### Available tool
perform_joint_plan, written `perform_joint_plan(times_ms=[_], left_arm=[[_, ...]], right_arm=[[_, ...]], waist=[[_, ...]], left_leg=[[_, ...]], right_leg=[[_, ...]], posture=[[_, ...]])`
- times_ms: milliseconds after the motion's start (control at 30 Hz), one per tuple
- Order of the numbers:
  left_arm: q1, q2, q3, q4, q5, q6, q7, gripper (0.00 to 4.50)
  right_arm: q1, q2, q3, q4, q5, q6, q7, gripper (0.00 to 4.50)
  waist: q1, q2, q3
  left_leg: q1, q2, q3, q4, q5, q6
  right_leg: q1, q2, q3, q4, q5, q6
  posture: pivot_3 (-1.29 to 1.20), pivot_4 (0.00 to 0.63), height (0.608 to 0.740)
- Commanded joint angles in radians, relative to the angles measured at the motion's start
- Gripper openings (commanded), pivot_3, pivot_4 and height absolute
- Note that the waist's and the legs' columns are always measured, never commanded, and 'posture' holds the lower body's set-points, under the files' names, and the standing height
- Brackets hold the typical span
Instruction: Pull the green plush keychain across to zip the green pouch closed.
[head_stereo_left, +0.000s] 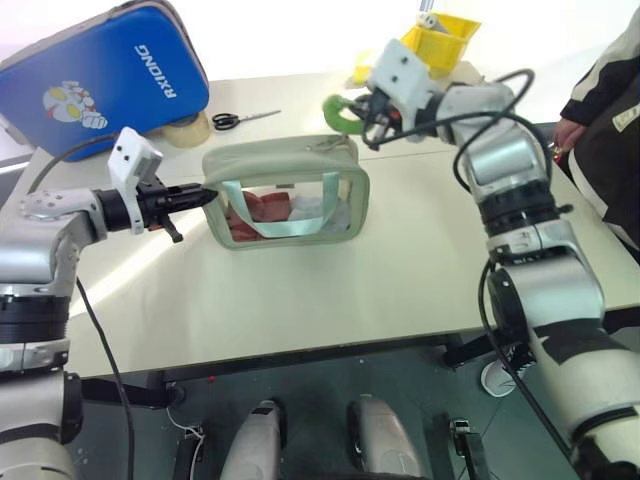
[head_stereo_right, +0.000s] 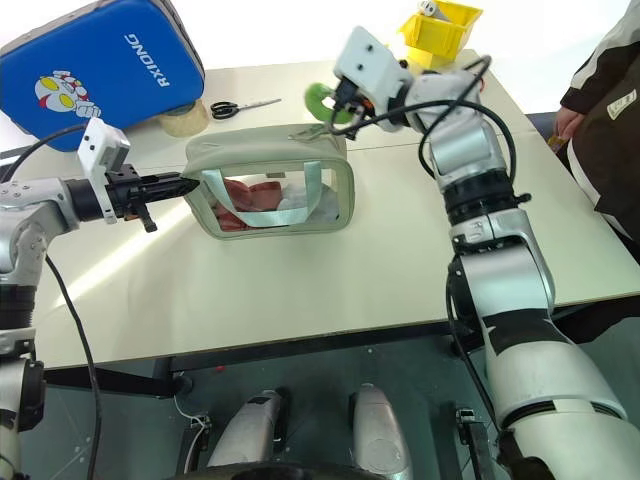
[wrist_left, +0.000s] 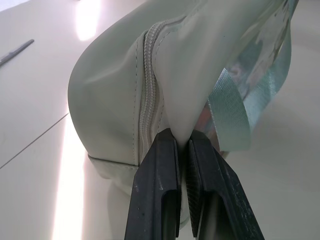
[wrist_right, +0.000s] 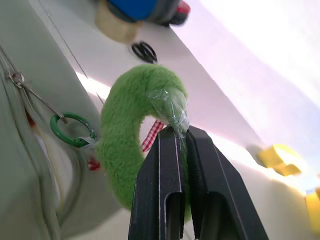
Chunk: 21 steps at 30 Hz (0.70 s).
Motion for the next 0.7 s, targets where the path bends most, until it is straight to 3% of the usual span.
perform_joint_plan(times_ms=[33,467,700], left_arm=[[-0.035,0.013,0.017,0.005,0.007,-0.021,-0.008,0.00],[-0.068,0.013,-0.002,0.034,0.027,-0.020,-0.034,0.00],[-0.073,0.018,-0.004,0.042,0.031,-0.020,-0.040,0.00]], right_arm=[[0.022,-0.052,-0.049,-0.100,0.016,0.049,-0.034,0.07],[0.222,-0.120,-0.145,-0.221,0.092,0.275,-0.135,0.07],[0.384,-0.015,-0.162,-0.352,0.188,0.456,-0.181,0.07]], waist=[[-0.001,0.000,0.000],[0.000,0.000,0.000],[-0.001,0.000,0.000]], left_leg=[[0.000,0.000,0.000,0.000,0.000,0.000],[0.000,0.000,0.001,0.000,0.000,0.000],[0.000,0.000,0.001,0.000,0.000,0.000]], right_leg=[[0.000,0.000,0.000,0.000,0.000,0.000],[0.000,0.000,0.001,0.000,0.000,0.000],[0.000,0.000,0.001,0.000,0.000,0.000]], posture=[[0.00,0.150,0.740],[0.00,0.150,0.740],[0.00,0.150,0.740]])
